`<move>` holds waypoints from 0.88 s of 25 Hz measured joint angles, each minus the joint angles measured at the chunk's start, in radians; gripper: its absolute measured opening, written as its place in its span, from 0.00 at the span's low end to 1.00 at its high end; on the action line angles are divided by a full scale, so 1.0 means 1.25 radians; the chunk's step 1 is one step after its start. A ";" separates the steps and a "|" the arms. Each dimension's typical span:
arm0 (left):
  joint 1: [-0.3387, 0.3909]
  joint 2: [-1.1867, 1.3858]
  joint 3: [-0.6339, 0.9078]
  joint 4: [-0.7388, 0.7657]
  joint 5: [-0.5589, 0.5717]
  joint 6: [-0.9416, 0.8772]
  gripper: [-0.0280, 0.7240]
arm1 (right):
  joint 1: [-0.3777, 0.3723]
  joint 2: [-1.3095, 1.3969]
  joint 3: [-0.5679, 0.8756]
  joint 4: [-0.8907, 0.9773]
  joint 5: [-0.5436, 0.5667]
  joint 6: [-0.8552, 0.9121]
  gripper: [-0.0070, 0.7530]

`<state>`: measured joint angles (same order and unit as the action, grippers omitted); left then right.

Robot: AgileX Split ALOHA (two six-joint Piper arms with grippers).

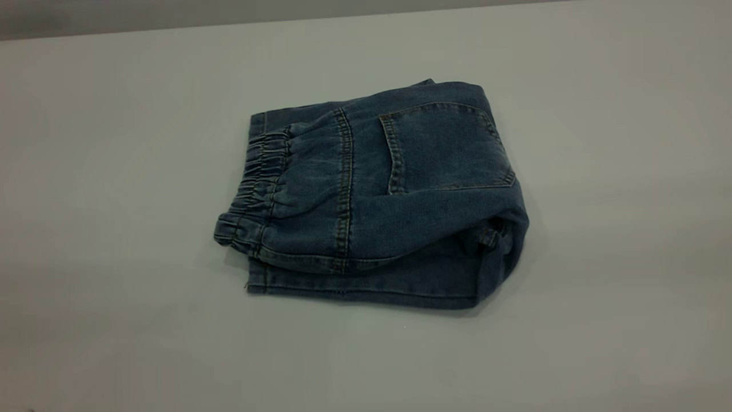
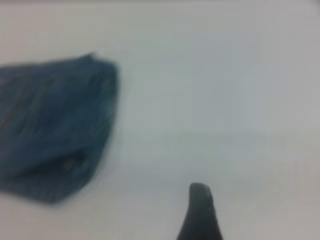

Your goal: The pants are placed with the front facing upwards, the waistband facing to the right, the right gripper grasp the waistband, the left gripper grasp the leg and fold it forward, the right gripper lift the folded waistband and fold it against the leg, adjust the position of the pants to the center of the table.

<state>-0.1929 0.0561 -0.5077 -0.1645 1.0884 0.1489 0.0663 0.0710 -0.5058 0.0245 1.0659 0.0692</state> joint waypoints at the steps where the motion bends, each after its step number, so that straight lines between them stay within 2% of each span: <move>1: 0.020 0.000 0.000 0.000 0.000 0.000 0.39 | -0.015 -0.018 0.000 0.000 0.000 0.000 0.62; 6: 0.129 0.000 0.000 0.000 0.000 0.000 0.39 | -0.022 -0.058 -0.003 -0.001 0.001 0.000 0.62; 9: 0.165 0.000 0.000 0.003 0.000 -0.001 0.39 | -0.022 -0.058 -0.002 0.000 0.000 0.000 0.62; 22: 0.170 -0.046 -0.004 0.002 0.008 -0.001 0.39 | -0.022 -0.057 -0.001 0.000 0.000 0.000 0.62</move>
<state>0.0190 -0.0010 -0.5124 -0.1615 1.0985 0.1480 0.0383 0.0000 -0.5071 0.0242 1.0659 0.0692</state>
